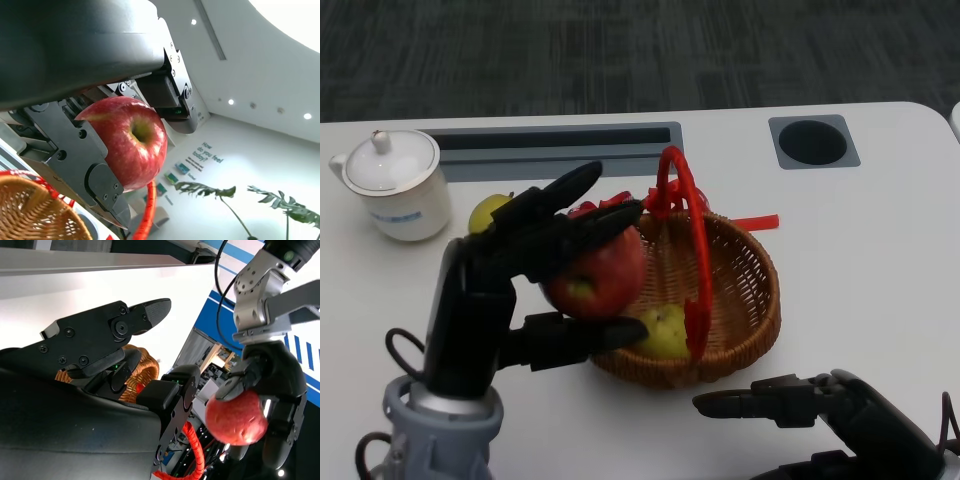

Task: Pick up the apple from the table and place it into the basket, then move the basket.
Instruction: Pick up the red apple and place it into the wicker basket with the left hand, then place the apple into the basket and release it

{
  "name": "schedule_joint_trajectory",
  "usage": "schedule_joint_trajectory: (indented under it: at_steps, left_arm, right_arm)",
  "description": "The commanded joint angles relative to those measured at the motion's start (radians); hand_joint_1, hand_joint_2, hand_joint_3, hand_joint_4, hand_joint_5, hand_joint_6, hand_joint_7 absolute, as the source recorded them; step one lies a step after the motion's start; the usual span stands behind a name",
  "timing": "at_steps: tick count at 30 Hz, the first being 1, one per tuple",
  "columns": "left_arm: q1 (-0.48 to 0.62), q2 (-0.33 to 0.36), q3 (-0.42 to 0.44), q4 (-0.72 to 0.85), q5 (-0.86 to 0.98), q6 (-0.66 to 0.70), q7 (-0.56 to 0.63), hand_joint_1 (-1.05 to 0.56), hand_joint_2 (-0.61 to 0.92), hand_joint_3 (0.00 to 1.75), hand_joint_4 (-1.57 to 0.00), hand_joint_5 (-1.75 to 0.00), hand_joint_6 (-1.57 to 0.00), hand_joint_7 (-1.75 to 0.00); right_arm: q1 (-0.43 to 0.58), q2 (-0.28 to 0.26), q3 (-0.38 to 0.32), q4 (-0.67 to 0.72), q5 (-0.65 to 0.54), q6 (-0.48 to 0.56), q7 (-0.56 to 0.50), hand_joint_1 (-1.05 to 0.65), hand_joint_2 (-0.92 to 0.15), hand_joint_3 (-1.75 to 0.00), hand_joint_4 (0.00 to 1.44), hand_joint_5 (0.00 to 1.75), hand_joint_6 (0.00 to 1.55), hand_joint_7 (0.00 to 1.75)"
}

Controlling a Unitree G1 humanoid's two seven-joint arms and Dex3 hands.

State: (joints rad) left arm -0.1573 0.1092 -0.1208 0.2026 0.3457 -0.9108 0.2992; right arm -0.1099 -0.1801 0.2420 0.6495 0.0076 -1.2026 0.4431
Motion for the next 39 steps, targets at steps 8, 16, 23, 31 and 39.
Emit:
schedule_joint_trajectory:
  at_steps: [8,16,23,31,39]
  left_arm:
    - [-0.18,-0.076,-0.024,0.326,-0.084,0.021,-0.1,0.07,0.75,0.0,-1.3,-0.02,-1.18,0.0]
    - [-0.276,-0.078,-0.017,0.581,-0.104,0.0,-0.143,0.0,0.78,0.0,-1.04,0.0,-0.95,0.0]
    - [-0.297,-0.014,-0.049,0.616,-0.045,-0.01,-0.202,-0.46,0.74,0.0,-0.2,0.0,-0.28,0.0]
    - [-0.276,0.032,-0.049,0.555,-0.083,-0.072,-0.273,-0.82,0.79,0.01,0.0,0.0,-0.12,0.0]
    - [-0.196,0.052,-0.021,0.421,-0.116,-0.093,-0.297,-0.75,0.79,0.0,-0.1,-0.03,-0.19,-0.02]
  right_arm:
    - [0.021,-0.02,-0.011,-0.033,0.001,-0.01,-0.015,-0.42,-0.89,0.0,0.88,0.0,0.72,0.0]
    - [0.038,-0.027,-0.021,-0.042,-0.003,-0.02,-0.024,-0.41,-0.89,0.0,0.88,0.0,0.71,0.0]
    - [0.04,-0.037,-0.022,-0.052,0.0,-0.012,-0.024,-0.41,-0.9,0.0,0.88,0.0,0.71,0.0]
    - [0.009,-0.04,-0.053,-0.028,-0.009,-0.062,-0.046,-0.42,-0.89,0.0,0.88,0.0,0.73,0.01]
    - [-0.057,-0.129,-0.098,-0.052,0.004,-0.137,-0.054,-0.42,-0.89,-0.01,0.86,0.0,0.75,0.0]
